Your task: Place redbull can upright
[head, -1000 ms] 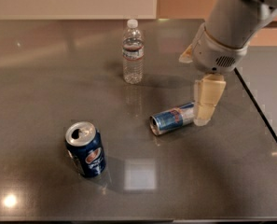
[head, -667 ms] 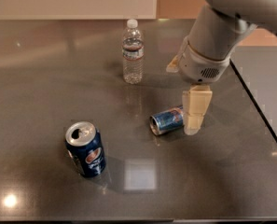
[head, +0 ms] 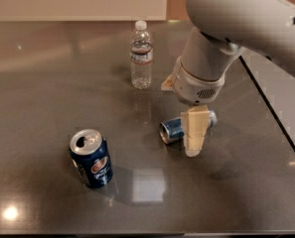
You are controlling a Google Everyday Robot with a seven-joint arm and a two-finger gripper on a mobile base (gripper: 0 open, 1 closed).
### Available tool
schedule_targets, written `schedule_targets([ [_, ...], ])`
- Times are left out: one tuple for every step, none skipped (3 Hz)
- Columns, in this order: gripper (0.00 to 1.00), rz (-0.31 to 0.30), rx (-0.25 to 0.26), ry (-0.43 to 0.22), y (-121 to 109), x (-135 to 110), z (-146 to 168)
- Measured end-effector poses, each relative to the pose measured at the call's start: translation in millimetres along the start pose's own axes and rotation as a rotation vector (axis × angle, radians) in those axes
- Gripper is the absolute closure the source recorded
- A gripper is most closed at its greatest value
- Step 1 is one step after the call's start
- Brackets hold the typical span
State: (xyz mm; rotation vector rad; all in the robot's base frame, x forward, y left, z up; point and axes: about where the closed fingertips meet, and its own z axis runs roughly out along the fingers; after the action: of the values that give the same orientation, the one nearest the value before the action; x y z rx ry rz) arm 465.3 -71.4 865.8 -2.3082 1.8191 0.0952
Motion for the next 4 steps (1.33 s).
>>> schedule_targets([
  [0.17,-0.039,-0.030,0.006,2,-2,15],
  [0.41,-0.066,-0.052,0.016,6,-1,24],
  [0.63,-0.077,-0.061,0.025,7,1,25],
  [0.87,-0.046,-0.030,-0.010,-1,3,3],
])
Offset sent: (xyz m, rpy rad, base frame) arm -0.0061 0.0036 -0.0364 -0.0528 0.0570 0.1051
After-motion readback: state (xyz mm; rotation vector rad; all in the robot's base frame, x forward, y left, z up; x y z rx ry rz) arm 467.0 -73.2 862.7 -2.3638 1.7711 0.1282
